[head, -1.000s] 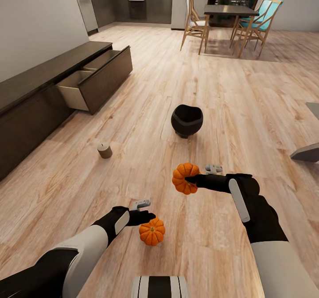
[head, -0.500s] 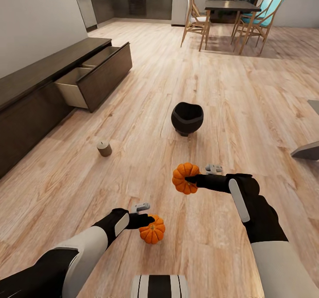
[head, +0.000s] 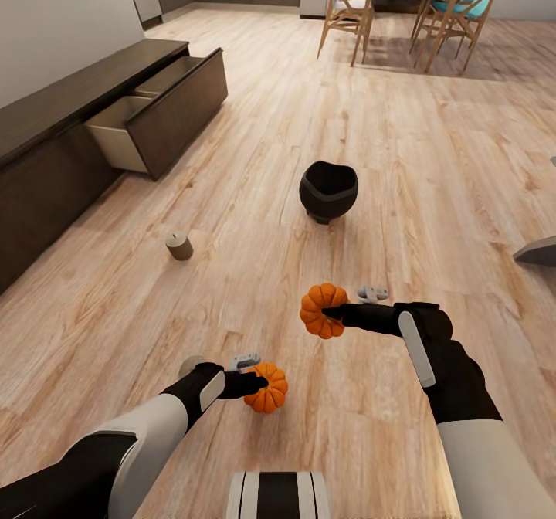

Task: Place each of the two pumpkins and all three candles from the living room inside a cabinet in the living room (use any cabinet), then make sure every cabinet is closed, and position the cauldron so it is next to a table in the living room.

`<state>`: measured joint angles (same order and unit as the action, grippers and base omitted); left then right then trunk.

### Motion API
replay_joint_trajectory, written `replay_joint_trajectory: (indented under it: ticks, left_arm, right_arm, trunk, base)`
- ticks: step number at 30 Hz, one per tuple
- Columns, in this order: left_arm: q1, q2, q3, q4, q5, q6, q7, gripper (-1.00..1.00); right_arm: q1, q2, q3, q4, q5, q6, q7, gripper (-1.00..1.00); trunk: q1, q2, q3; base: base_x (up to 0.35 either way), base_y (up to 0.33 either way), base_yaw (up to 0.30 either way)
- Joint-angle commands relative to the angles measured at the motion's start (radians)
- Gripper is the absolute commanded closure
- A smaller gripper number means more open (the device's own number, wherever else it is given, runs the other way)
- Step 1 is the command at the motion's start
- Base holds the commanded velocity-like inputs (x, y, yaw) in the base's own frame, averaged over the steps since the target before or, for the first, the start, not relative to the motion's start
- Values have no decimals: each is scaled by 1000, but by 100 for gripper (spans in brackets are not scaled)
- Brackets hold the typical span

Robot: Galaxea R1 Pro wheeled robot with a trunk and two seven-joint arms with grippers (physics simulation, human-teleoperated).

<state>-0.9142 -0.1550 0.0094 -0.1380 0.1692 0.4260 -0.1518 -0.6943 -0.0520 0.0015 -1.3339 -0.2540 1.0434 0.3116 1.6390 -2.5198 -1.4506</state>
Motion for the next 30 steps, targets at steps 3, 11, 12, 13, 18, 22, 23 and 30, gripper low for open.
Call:
replay_joint_trajectory:
  ticks: [3, 11, 12, 13, 18, 22, 23, 30]
  left_arm:
    - [0, 0, 1, -2, 7, 6, 0, -100]
    - [0, 0, 1, -2, 9, 2, 0, -100]
    - [0, 0, 1, -2, 9, 2, 0, -100]
    - [0, 0, 1, -2, 9, 1, 0, -100]
    - [0, 0, 2, -2, 9, 1, 0, -100]
    - [0, 0, 2, -2, 9, 0, 0, -100]
    - [0, 0, 2, -2, 9, 0, 0, -100]
    - [0, 0, 1, -2, 9, 0, 1, -100]
  right_arm:
    - [-1, -1, 0, -1, -1, 4, 3, 100]
    - [-1, 0, 0, -1, -1, 4, 3, 100]
    - [-1, 0, 0, -1, -1, 4, 3, 100]
    - [-1, 0, 0, -1, -1, 4, 3, 100]
    - [-1, -1, 0, -1, -1, 4, 3, 100]
    - [-1, -1, 0, -1, -1, 4, 3, 100]
    - [-1, 0, 0, -1, -1, 4, 3, 100]
    - [-1, 0, 0, -1, -1, 4, 3, 100]
  trunk:
    - [0, 0, -1]
    - [0, 0, -1]
    - [0, 0, -1]
    - [0, 0, -1]
    - [0, 0, -1]
    - [0, 0, -1]
    - [0, 0, -1]
    - [0, 0, -1]
  base:
    - [0, 0, 0]
    - [65, 0, 0]
    - [28, 0, 0]
    - [26, -6, 0]
    - [50, -26, 0]
    - [8, -4, 0]
    - [3, -1, 0]
    - [0, 0, 0]
